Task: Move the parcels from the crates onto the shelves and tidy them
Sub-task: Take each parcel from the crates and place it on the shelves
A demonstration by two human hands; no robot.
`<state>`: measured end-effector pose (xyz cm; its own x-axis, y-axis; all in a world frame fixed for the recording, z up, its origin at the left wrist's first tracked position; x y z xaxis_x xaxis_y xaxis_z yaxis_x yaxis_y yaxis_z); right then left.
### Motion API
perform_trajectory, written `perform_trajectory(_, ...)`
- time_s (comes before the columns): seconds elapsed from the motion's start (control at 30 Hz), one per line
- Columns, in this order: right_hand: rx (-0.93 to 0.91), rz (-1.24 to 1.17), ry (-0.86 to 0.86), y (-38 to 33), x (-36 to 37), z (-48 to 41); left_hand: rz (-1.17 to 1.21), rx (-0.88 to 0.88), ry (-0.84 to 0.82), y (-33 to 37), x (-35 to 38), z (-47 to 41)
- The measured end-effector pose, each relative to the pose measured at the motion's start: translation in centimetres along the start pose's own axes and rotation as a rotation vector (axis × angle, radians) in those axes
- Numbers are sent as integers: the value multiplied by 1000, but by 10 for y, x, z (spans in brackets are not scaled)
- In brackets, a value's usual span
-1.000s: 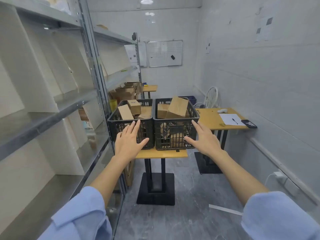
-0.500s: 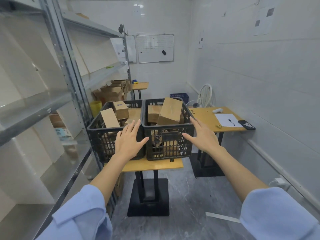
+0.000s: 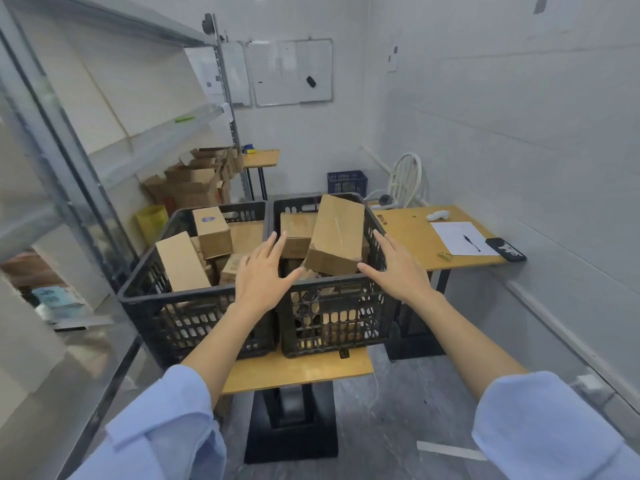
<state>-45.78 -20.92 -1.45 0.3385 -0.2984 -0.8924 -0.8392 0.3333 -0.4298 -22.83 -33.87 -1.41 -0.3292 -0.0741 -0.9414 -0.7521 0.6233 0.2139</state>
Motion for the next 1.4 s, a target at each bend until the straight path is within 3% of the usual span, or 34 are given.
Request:
perform_trajectory(0.6,-57,-91,-237,77,85,-173,183,29,-158,1,108,-158)
perform_trajectory(0.73,-52,-135,-304,81,107,-187,195,34,-231,-6,126,-171)
perform_trajectory(0.97,5,-174,-273,88,120,-202,264,91,-301,-14,137,-191)
perform_trajectory(1.17,93,-354,-363,96,131,-209,375,100,-344,-18,149,-199)
perform_trajectory(1.4,49,-459,-372,95,135,-213,493,87,-359,-22,163,-209)
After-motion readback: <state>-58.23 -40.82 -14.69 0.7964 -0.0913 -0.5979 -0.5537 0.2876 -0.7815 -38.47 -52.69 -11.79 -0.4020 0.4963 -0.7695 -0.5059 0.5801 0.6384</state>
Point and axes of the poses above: each hand's wrist, its own z-axis away from the middle knuckle, its own x-axis out of the palm, y = z × x, the point moved 4 cm from there along -z, towards the middle knuckle, and after that the axes turned 7 degrees about -y, right-handed, at the moved point
